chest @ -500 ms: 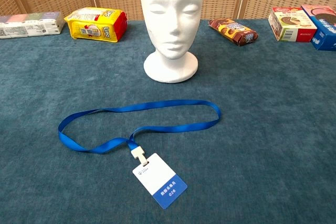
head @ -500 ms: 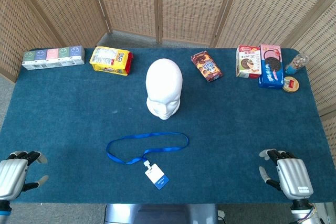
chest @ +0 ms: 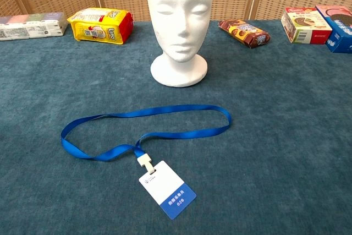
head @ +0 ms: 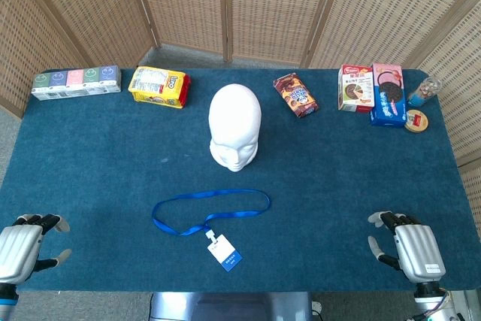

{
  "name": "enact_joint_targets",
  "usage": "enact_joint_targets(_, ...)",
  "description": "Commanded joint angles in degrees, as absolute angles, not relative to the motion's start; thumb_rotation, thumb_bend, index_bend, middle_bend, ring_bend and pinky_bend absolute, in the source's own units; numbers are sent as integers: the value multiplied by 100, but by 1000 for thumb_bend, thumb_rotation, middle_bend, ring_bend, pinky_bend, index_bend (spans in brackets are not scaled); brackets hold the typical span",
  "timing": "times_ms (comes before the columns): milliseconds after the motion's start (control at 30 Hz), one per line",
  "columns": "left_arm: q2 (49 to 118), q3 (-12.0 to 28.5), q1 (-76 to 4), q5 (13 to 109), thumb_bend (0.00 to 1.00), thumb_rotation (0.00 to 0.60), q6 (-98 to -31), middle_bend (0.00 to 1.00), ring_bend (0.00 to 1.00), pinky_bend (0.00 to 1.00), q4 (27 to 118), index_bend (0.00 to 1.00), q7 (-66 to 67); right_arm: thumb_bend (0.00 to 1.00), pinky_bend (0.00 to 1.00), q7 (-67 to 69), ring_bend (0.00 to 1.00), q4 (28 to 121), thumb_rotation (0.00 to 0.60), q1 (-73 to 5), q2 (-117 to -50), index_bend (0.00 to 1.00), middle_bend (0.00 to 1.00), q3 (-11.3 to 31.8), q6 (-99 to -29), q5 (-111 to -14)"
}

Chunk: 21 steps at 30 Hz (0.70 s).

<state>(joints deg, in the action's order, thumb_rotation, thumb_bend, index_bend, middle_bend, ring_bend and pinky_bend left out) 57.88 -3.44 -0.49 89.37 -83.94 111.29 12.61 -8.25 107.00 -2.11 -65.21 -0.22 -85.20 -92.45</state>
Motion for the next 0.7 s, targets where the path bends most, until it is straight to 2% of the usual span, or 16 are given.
enact_joint_targets(33, 5715, -330, -101, 8958, 132, 600, -8339, 500, 442, 310, 11187, 471, 1182, 418, 437, -555, 460, 10666, 550, -347, -6524, 397, 469, -5, -8402, -9387)
enact_joint_targets(267, 5588, -305, -220, 8983, 131, 600, -8198, 500, 443, 310, 11307, 452, 1151, 417, 438, -61, 471, 10750, 549, -829, -6558, 398, 479, 77, -7901, -9672)
enact_joint_targets(467, 5474, -142, -426, 8842, 131, 600, -8020, 500, 442, 310, 11384, 441, 1320, 415, 485, 390, 516, 10677, 549, -1467, -6638, 397, 529, 304, -7257, -9756)
enact_joint_targets(567, 5438, -61, -524, 8776, 131, 600, -7949, 500, 443, 310, 11474, 440, 1411, 416, 547, 426, 567, 10476, 548, -1864, -6756, 398, 565, 381, -6806, -9840)
enact_joint_targets(700, 5441, -2, -606, 8730, 131, 599, -7892, 500, 443, 310, 11542, 440, 1527, 408, 687, 196, 718, 10080, 545, -2269, -7009, 398, 655, 479, -6356, -9868)
